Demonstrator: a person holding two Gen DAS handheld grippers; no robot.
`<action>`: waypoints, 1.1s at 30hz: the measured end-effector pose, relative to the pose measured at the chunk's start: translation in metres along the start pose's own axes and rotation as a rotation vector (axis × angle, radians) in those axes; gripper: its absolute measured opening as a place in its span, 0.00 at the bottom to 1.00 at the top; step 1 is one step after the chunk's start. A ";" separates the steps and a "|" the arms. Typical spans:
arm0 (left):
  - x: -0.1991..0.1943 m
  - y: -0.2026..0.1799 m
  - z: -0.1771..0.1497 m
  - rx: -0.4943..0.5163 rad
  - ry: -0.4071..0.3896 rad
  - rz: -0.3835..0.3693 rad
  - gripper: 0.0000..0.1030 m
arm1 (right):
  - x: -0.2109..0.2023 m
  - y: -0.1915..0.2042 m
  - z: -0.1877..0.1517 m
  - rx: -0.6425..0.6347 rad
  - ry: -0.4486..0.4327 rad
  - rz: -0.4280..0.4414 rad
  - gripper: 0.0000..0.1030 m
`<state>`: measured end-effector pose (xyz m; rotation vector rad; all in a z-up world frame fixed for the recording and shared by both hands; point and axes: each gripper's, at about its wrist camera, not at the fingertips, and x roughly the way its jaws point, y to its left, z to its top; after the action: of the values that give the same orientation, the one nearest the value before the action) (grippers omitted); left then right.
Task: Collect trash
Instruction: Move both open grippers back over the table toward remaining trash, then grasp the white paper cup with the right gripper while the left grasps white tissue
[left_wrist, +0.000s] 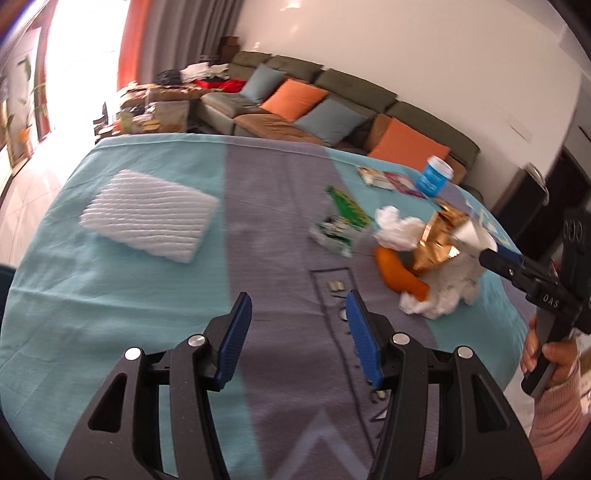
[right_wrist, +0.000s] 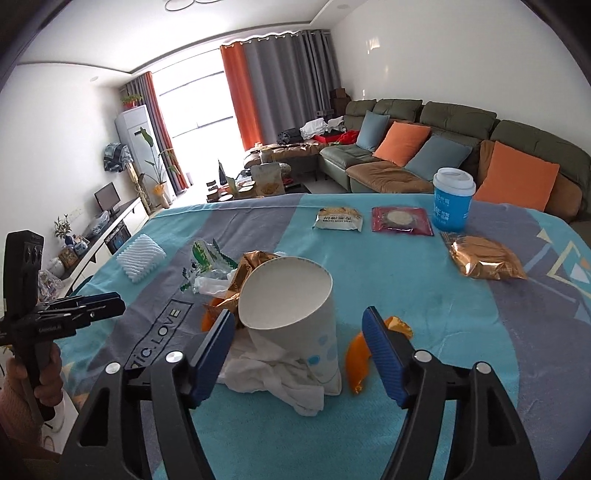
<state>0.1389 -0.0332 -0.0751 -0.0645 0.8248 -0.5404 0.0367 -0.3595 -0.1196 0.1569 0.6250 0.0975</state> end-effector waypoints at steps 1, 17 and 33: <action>-0.001 0.005 0.001 -0.011 -0.001 0.012 0.51 | 0.001 0.001 0.000 0.001 0.001 0.000 0.56; 0.014 -0.057 -0.008 0.133 0.072 -0.203 0.51 | -0.023 -0.006 0.008 0.063 -0.036 0.102 0.36; 0.073 -0.154 -0.011 0.280 0.190 -0.298 0.28 | -0.025 -0.005 0.001 0.105 -0.028 0.203 0.35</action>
<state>0.1054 -0.1997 -0.0925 0.1246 0.9230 -0.9500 0.0172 -0.3679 -0.1049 0.3231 0.5855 0.2582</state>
